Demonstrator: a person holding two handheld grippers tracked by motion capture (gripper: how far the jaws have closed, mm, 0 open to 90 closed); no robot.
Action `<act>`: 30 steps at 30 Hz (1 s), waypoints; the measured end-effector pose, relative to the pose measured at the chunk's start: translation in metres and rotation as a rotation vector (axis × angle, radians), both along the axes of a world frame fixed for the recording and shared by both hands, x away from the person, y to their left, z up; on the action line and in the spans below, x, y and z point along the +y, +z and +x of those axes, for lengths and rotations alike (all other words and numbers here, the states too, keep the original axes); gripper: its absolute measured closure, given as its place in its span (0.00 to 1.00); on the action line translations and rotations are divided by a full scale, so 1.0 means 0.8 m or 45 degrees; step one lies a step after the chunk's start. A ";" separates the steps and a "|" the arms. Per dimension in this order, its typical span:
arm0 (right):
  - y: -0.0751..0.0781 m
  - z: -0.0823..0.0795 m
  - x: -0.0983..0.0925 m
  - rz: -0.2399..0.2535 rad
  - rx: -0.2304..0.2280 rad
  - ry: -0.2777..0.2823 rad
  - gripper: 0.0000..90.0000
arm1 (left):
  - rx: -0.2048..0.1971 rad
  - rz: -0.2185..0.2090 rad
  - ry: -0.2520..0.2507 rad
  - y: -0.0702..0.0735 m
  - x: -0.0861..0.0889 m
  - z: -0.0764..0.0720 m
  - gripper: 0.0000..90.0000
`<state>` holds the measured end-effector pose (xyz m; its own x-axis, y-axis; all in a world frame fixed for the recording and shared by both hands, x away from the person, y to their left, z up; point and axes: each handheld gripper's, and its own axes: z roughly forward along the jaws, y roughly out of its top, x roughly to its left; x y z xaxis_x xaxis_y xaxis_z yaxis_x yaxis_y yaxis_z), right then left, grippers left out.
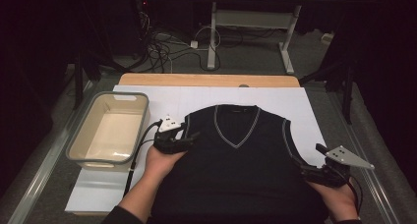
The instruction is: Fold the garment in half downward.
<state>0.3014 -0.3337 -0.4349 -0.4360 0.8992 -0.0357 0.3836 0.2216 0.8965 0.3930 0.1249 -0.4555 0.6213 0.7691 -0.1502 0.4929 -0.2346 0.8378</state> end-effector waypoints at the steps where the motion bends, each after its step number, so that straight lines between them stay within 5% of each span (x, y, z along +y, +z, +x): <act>1: -0.001 0.004 0.001 -0.006 0.009 -0.001 0.07 | 0.017 -0.011 0.004 -0.004 -0.001 0.011 0.38; 3: -0.004 0.012 0.004 -0.011 0.024 -0.002 0.08 | 0.008 0.003 0.041 -0.012 -0.001 0.028 0.38; 9: -0.014 0.031 0.010 -0.014 0.068 0.004 0.15 | 0.115 0.026 0.141 -0.030 -0.001 0.076 0.38; 14: -0.019 0.034 0.016 -0.030 0.092 0.021 0.17 | 0.130 0.110 0.205 -0.043 -0.005 0.101 0.39; 16: -0.020 0.034 0.016 -0.032 0.099 0.025 0.18 | 0.191 0.109 0.228 -0.046 -0.004 0.108 0.43; 23: -0.018 0.044 0.017 -0.036 0.126 0.020 0.34 | 0.243 0.107 0.173 -0.048 -0.006 0.112 0.65; 26: -0.017 0.060 0.021 -0.026 0.140 0.000 0.44 | 0.201 0.143 0.151 -0.048 -0.011 0.106 0.79; 30: -0.019 0.091 0.031 -0.027 0.171 -0.031 0.53 | 0.181 0.128 0.148 -0.048 -0.009 0.103 0.82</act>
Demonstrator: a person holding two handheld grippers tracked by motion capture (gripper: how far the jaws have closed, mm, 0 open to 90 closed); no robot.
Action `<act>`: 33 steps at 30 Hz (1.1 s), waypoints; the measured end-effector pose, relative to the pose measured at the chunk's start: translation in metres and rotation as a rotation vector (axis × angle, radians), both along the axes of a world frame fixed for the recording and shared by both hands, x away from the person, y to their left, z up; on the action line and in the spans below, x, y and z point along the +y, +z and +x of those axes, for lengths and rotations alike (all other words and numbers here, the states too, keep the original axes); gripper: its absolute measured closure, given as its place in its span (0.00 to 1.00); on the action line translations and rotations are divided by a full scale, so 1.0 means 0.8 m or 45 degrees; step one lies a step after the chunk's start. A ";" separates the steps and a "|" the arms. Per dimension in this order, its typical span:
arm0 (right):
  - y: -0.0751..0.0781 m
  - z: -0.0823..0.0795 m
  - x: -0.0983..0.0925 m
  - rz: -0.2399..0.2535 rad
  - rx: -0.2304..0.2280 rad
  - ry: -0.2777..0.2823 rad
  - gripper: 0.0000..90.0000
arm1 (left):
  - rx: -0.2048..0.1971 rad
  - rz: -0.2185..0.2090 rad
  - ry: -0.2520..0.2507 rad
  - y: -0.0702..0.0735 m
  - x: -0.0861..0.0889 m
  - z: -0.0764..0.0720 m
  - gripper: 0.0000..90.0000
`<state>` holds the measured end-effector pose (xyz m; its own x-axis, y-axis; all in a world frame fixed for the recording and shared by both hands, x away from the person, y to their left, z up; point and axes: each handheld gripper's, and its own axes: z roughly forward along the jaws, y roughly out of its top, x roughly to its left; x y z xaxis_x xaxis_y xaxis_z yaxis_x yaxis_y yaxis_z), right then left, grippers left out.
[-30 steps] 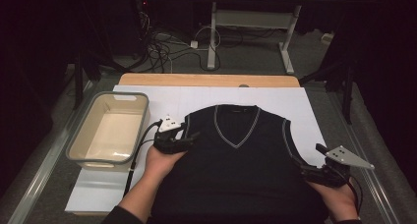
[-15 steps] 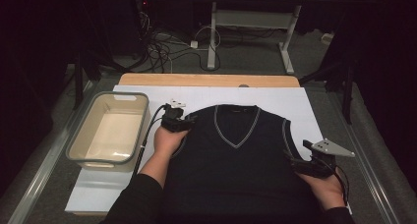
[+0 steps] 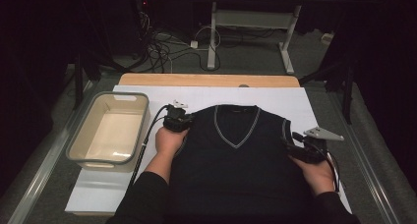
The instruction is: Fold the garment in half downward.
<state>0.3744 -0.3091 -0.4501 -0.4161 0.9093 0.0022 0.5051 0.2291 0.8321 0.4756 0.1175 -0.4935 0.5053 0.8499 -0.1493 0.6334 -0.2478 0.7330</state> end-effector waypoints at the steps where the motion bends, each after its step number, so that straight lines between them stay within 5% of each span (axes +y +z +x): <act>1: 0.001 0.008 0.002 -0.009 0.004 -0.016 0.54 | -0.005 0.000 0.002 0.000 0.000 -0.001 0.82; 10: -0.014 0.083 -0.012 -0.067 0.134 -0.175 0.48 | -0.009 0.019 0.009 0.000 -0.002 -0.002 0.82; 14: -0.026 0.101 -0.016 -0.086 0.191 -0.232 0.41 | -0.011 0.015 0.000 0.000 -0.001 -0.004 0.81; 18: -0.034 0.109 -0.023 -0.031 0.216 -0.267 0.35 | -0.008 0.013 0.001 0.000 -0.001 -0.003 0.81; 33: -0.034 0.105 -0.016 -0.011 0.218 -0.150 0.73 | -0.027 0.045 -0.014 0.001 -0.004 -0.010 0.81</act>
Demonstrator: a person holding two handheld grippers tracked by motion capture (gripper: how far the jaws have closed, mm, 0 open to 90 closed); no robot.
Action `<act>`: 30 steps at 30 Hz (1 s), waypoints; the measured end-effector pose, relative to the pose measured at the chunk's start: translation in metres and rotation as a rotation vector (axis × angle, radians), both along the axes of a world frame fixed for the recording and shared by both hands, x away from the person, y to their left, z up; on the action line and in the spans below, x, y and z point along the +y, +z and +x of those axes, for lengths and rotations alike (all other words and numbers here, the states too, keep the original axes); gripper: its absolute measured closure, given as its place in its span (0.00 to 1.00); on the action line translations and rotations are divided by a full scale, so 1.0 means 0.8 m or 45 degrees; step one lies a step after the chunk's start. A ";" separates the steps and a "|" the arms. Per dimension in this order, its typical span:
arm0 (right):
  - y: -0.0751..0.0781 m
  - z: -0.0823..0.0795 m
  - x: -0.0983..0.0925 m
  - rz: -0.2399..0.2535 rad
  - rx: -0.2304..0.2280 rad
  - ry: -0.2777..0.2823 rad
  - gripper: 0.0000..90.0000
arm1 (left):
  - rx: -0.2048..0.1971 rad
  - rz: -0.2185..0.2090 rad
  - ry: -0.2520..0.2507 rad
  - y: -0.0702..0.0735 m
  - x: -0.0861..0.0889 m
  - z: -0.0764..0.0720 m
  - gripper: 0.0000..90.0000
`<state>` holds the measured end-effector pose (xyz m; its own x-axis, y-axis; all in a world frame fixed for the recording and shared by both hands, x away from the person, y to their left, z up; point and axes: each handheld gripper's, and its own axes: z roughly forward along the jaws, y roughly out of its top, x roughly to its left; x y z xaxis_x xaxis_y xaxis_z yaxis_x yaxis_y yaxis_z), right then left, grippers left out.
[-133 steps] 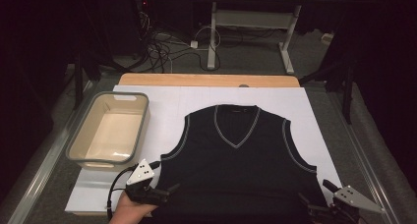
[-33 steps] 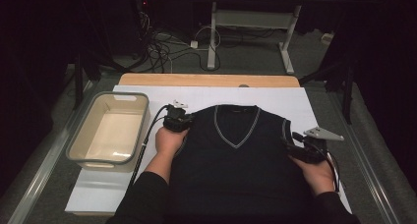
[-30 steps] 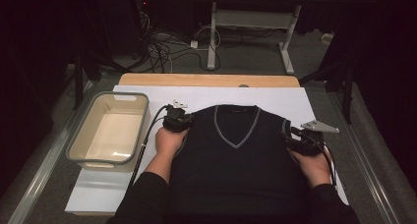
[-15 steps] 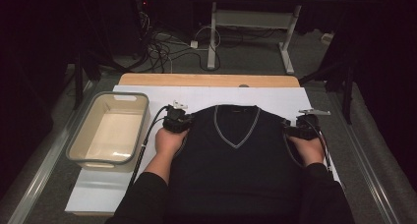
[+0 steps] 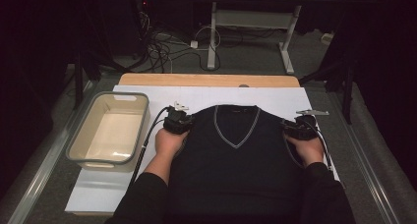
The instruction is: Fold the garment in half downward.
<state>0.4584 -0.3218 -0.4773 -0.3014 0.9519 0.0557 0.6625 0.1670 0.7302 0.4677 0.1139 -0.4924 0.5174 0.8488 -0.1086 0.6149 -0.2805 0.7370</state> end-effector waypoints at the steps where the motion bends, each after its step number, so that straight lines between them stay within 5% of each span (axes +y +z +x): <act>1: 0.000 0.000 0.000 0.003 0.001 0.011 0.76 | 0.000 0.003 0.003 0.000 0.000 0.000 0.81; 3: 0.000 -0.001 0.001 0.020 0.011 0.042 0.85 | 0.001 0.000 0.005 0.000 0.000 0.000 0.82; 10: 0.002 -0.003 0.004 -0.011 -0.006 0.069 0.88 | 0.027 -0.039 0.038 0.002 0.006 0.002 0.82; 15: 0.016 -0.008 0.002 -0.043 -0.080 0.058 0.89 | -0.059 -0.085 0.090 0.021 0.014 0.001 0.83; 25: 0.105 -0.010 0.000 -0.074 -0.331 0.012 0.91 | -0.235 -0.093 0.102 0.098 0.021 0.012 0.84; 30: 0.142 -0.011 0.000 -0.104 -0.413 0.004 0.91 | -0.275 -0.109 0.091 0.127 0.020 0.017 0.84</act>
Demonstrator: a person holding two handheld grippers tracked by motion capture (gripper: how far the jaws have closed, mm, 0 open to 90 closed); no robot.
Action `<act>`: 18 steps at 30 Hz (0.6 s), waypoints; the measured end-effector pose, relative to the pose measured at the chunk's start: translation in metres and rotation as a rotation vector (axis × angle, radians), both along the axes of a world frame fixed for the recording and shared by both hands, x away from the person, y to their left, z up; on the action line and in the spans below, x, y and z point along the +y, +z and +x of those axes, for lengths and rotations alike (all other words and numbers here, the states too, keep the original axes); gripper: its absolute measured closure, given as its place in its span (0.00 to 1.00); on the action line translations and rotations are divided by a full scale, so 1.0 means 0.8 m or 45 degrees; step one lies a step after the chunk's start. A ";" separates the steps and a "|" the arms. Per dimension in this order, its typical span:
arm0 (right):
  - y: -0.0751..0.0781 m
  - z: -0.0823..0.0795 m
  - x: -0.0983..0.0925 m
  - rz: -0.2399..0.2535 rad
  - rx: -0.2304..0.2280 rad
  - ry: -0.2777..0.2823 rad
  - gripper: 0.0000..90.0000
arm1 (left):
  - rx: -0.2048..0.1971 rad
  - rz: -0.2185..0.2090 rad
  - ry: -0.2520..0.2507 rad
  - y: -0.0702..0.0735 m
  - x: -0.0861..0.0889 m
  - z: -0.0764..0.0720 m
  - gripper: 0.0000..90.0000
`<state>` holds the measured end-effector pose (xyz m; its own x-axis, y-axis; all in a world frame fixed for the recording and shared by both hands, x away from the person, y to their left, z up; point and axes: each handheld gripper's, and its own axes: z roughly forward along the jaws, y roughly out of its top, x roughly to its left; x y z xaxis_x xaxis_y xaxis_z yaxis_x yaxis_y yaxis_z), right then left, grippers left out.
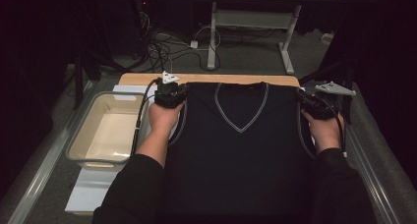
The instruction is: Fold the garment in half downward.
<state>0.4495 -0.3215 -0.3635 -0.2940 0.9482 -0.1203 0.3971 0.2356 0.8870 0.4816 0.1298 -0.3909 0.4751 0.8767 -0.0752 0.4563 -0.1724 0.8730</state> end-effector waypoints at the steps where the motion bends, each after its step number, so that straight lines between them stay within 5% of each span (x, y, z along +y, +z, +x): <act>1: 0.001 0.000 0.000 -0.001 0.003 0.002 0.91 | 0.012 0.004 0.002 -0.003 -0.001 0.000 0.84; 7: -0.033 -0.006 -0.002 0.008 0.056 0.011 0.91 | 0.109 0.028 -0.011 -0.041 -0.002 -0.007 0.84; 15: -0.062 -0.050 -0.006 0.013 0.056 0.019 0.91 | 0.091 -0.006 -0.066 -0.051 0.003 -0.052 0.84; 18: -0.059 -0.074 -0.009 0.019 0.029 0.034 0.91 | 0.070 -0.073 -0.109 -0.047 0.008 -0.071 0.83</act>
